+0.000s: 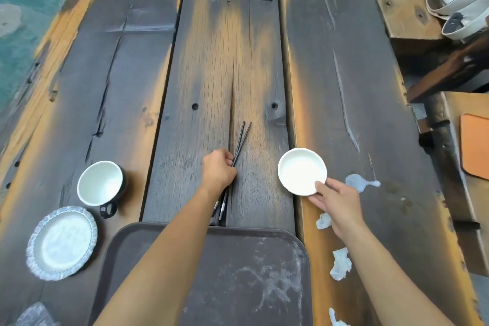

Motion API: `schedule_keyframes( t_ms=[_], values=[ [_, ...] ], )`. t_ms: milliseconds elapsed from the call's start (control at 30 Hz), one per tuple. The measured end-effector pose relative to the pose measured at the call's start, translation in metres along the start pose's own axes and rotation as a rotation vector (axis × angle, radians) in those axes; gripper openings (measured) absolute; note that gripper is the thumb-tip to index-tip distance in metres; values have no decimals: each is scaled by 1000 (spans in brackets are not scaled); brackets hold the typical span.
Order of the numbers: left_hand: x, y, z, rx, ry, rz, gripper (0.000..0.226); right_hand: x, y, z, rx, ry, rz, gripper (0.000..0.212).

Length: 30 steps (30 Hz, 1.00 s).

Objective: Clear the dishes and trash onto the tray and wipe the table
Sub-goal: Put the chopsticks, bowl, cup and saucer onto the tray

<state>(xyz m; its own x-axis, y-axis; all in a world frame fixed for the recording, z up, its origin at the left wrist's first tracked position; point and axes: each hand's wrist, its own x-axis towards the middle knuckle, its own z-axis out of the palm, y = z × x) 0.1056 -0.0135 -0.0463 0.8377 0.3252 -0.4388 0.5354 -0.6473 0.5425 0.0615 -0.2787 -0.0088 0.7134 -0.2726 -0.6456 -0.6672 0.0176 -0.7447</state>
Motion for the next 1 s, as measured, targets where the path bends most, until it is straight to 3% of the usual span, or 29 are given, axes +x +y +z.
schedule_keyframes(
  t_ms=[167, 300, 667, 1000],
  values=[
    [-8, 11, 8, 252, 4, 84, 18, 0, 0, 0, 27, 5, 7, 41],
    [-13, 19, 4, 267, 17, 103, 13, 0, -1, 1, -13, 43, 11, 40],
    [-34, 11, -42, 382, 63, 459, 28, -32, 0, 12, 94, 49, 33, 36],
    [-97, -56, -64, 599, -23, 478, 21, -94, 14, 3, 94, 64, 12, 35]
  ],
)
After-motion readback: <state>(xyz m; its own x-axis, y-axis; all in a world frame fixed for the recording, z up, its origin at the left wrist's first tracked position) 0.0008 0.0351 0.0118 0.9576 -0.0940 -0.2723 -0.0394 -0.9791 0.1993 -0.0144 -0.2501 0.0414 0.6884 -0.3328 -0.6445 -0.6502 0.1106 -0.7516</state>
